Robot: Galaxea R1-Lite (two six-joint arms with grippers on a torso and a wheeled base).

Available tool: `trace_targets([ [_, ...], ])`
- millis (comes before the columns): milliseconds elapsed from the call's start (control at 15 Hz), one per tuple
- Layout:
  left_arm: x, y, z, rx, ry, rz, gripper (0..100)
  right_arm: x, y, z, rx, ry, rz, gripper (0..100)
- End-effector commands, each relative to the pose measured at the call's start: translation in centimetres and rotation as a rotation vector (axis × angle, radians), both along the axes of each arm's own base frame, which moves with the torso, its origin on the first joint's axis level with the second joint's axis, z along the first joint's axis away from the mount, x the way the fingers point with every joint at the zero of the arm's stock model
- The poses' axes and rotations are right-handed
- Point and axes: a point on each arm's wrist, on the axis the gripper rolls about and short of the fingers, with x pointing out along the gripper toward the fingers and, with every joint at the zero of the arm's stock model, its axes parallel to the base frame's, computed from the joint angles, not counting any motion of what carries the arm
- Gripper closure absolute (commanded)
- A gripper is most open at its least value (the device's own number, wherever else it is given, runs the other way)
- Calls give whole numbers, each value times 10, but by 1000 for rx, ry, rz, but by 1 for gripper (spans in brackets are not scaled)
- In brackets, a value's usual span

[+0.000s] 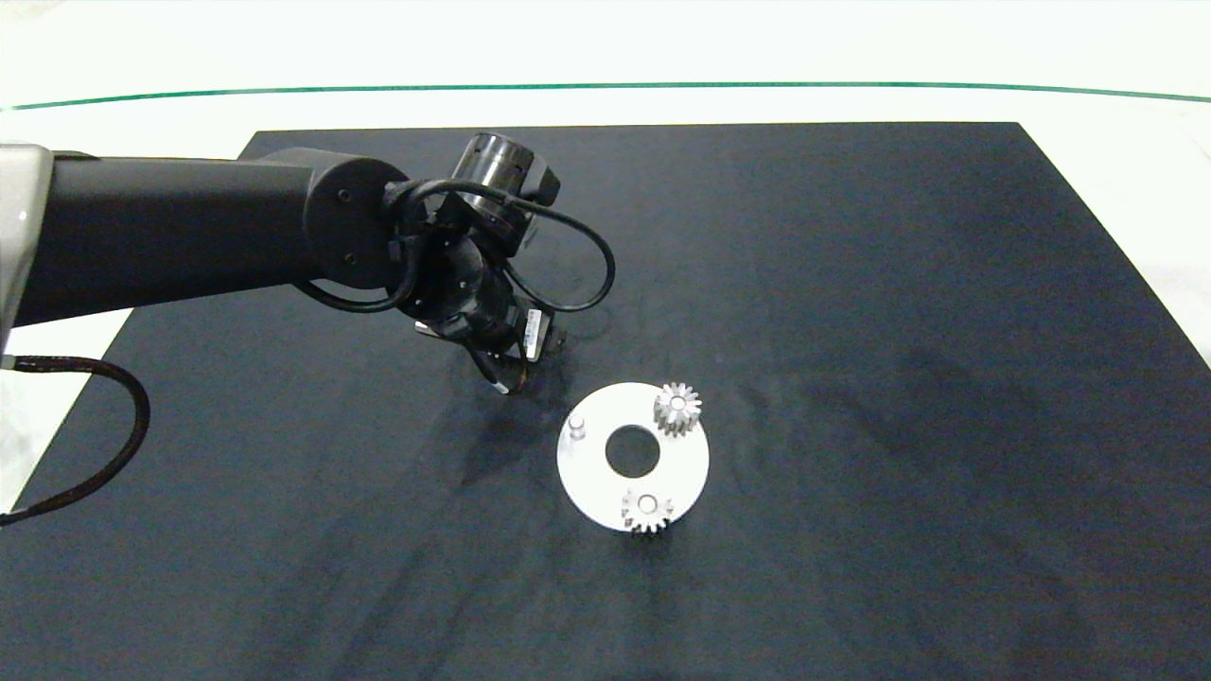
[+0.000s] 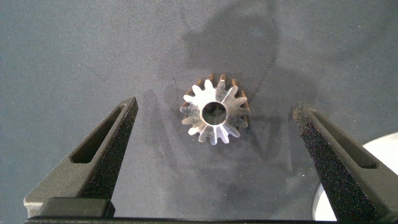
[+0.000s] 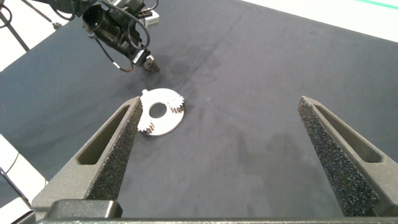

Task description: Install three planetary gears onto the carrier pins

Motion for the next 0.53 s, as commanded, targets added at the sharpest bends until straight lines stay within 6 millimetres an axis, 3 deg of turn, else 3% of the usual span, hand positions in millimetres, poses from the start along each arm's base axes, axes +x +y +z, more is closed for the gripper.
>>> trace_targets([
  [67,4,3,-4,4,12,11,0,0,0,0,-3,2,1,0],
  [533,10,8,-7,-14,29,13,2,0,0,0,-1,0,1,0],
])
